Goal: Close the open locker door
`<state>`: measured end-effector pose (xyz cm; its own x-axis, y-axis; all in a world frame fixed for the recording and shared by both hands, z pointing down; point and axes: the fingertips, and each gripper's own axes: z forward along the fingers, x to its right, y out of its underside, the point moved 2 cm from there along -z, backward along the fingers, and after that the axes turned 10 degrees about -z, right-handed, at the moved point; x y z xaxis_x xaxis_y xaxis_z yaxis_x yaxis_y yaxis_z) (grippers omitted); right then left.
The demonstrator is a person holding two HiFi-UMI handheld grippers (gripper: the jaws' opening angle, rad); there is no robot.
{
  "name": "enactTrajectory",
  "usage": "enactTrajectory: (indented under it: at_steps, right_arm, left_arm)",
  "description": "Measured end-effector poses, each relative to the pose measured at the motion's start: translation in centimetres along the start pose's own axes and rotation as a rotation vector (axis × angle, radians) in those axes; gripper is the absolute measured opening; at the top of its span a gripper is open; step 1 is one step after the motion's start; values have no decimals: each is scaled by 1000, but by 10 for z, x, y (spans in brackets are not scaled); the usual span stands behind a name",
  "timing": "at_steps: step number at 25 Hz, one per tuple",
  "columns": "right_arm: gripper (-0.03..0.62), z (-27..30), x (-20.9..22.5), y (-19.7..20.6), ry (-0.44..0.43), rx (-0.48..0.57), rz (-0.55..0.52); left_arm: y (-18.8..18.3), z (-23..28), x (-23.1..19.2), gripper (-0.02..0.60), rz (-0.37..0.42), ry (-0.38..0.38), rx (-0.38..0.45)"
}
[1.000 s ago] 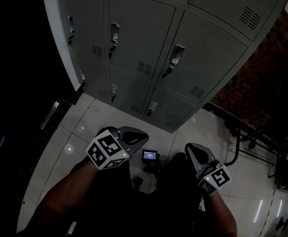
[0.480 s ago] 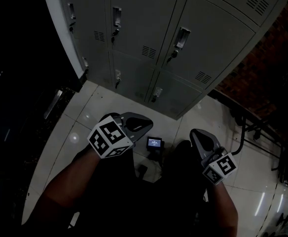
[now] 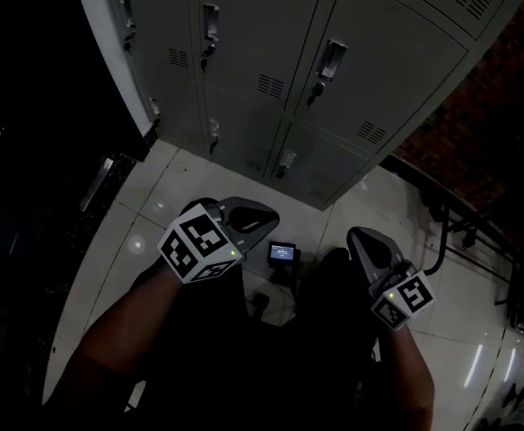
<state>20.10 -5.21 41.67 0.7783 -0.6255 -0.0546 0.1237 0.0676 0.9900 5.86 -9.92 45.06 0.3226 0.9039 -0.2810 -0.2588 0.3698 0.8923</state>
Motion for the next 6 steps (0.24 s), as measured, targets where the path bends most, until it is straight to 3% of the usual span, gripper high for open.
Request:
enactTrajectory:
  at_steps: [6]
  right_arm:
    - [2,2,1,-1,-5,7,-10]
  left_arm:
    - [-2,0,-1,12,6,-2,4]
